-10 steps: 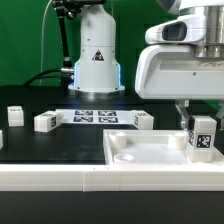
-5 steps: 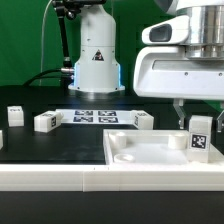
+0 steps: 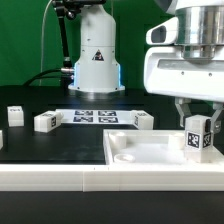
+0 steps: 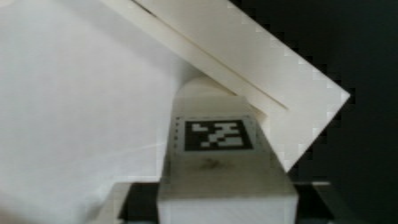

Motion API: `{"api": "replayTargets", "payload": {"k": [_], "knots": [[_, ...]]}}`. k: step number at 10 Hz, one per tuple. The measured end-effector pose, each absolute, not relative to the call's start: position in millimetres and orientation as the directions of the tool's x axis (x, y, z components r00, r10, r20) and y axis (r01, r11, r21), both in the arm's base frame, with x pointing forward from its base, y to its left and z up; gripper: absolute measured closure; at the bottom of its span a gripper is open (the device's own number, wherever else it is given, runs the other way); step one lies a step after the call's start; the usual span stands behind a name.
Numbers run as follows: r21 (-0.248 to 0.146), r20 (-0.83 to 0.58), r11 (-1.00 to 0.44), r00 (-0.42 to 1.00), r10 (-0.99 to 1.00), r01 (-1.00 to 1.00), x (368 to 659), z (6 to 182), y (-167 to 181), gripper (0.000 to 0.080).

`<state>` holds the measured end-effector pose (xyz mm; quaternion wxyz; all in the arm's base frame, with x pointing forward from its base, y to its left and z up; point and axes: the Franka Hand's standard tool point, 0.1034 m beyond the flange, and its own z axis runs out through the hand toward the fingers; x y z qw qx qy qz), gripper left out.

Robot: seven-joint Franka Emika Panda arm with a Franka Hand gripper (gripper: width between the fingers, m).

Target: Assemble one leg

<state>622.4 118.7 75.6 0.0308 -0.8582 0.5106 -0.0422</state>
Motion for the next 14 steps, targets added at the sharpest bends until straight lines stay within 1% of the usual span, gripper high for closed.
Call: {"api": "replayTargets", "payload": {"k": [1,2,4,5,6,7,8,9,10,12,13,14], "knots": [[-0.096,0.033,-0.360,0.358,-0.933,-0.928,621.4,75.5,120.5,0.0509],[-0.100,0.027,-0.278,0.277,-0.961,-0.955,621.1,75.4,120.3,0.0509],[-0.101,0.017,-0.223,0.222,-0.975,-0.970,621.2,75.5,118.9,0.0509],[-0.103,0.004,-0.158,0.158,-0.987,-0.982,620.8,75.1,121.0,0.0408],[-0.103,0.006,-0.175,0.176,-0.984,-0.979,620.8,75.0,121.2,0.0270],[-0.103,0.007,-0.182,0.182,-0.983,-0.978,620.7,75.0,121.2,0.0270],[-0.104,0.010,-0.213,0.213,-0.977,-0.971,621.0,75.2,121.2,0.0187],[-0.109,0.014,-0.235,0.235,-0.972,-0.966,622.1,75.8,121.1,0.0187],[-0.109,0.024,-0.307,0.306,-0.952,-0.946,622.5,75.9,120.9,0.0156],[-0.103,0.049,-0.513,0.511,-0.858,-0.852,622.8,76.1,122.2,0.0151],[-0.100,0.058,-0.588,0.585,-0.809,-0.803,623.2,76.5,123.2,0.0150],[-0.099,0.065,-0.632,0.629,-0.775,-0.768,624.5,77.6,123.6,0.0150]]}}
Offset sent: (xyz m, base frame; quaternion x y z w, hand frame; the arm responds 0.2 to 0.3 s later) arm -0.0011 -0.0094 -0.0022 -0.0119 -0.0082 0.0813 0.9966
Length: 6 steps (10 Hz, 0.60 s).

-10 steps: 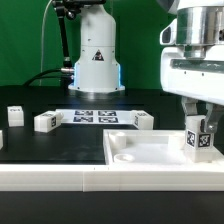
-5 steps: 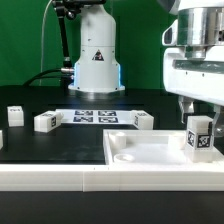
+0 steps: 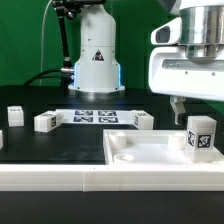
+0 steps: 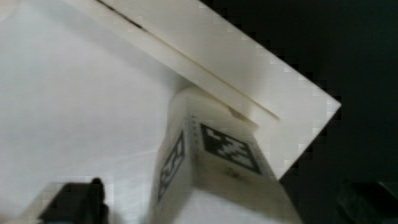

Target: Assemble one leg

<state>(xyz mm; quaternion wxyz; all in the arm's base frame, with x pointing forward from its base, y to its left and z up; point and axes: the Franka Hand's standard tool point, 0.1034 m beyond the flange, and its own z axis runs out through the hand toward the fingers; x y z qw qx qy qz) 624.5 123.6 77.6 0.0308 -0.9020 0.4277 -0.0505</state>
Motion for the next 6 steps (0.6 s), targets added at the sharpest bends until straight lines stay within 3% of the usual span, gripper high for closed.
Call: {"api": "replayTargets", "payload": {"k": [3,6], "knots": [[-0.063,0.101,-0.862,0.856,-0.508,-0.504,625.4,78.3,123.6,0.0150],[-0.013,0.122,-0.970,0.962,-0.243,-0.244,625.0,78.3,128.4,0.0150]]}}
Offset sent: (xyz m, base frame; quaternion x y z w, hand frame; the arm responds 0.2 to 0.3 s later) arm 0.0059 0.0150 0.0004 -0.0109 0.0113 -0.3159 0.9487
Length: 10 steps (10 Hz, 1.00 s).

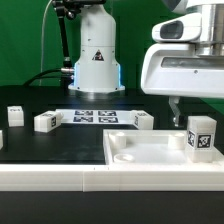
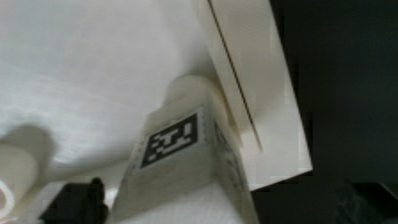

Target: Assemble one leg

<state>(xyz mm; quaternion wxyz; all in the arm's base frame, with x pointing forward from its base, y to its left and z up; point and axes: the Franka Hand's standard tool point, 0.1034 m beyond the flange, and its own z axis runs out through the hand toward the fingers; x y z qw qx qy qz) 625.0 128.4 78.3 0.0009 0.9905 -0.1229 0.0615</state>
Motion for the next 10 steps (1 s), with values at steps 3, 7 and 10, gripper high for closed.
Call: {"api": "replayTargets", "payload": {"k": [3,7,10], "knots": [[0.013,0.118,-0.998,0.991,-0.067,-0.069,624.8,76.4,118.6,0.0150],[0.013,0.118,-0.998,0.991,-0.063,-0.065,624.8,76.3,118.5,0.0511],[0.002,0.118,-0.991,0.984,-0.132,-0.134,624.8,76.3,118.6,0.0508]]}}
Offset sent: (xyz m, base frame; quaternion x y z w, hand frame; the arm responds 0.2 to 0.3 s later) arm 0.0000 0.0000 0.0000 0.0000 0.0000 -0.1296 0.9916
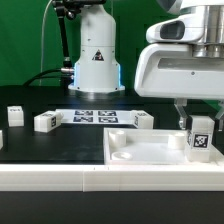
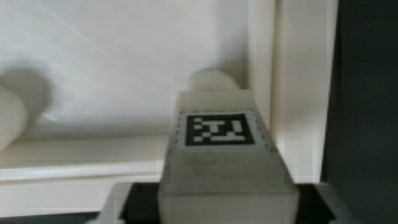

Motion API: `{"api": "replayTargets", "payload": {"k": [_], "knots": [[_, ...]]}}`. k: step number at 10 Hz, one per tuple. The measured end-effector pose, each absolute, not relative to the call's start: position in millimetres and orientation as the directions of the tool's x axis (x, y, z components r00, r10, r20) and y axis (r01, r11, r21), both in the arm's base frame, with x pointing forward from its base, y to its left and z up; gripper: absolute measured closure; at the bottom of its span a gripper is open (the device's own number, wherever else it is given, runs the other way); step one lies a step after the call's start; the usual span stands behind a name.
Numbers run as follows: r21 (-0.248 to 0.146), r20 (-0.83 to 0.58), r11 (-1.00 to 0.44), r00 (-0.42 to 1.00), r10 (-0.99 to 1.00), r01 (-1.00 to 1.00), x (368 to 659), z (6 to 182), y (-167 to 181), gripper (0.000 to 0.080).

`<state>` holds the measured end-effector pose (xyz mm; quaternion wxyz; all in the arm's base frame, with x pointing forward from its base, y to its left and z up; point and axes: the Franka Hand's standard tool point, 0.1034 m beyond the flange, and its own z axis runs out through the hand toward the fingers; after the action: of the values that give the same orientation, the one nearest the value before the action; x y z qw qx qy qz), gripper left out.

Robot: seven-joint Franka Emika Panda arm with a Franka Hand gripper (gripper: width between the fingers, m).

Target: Assemble one leg

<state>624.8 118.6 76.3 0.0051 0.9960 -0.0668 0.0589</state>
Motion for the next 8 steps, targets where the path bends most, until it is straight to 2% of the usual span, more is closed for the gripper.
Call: {"api": "replayTargets", "payload": {"k": [1,3,8], "knots": [[-0.020,0.117,-0.963,0.956,-0.270,-0.270,625,75.9,119,0.0508],[-0.037,0.123,-0.894,0.885,-0.448,-0.447,624,75.6,115,0.0508],[-0.020,0.146,-0.685,0.676,-0.722,-0.728,619,76.0,92,0.0494]]}}
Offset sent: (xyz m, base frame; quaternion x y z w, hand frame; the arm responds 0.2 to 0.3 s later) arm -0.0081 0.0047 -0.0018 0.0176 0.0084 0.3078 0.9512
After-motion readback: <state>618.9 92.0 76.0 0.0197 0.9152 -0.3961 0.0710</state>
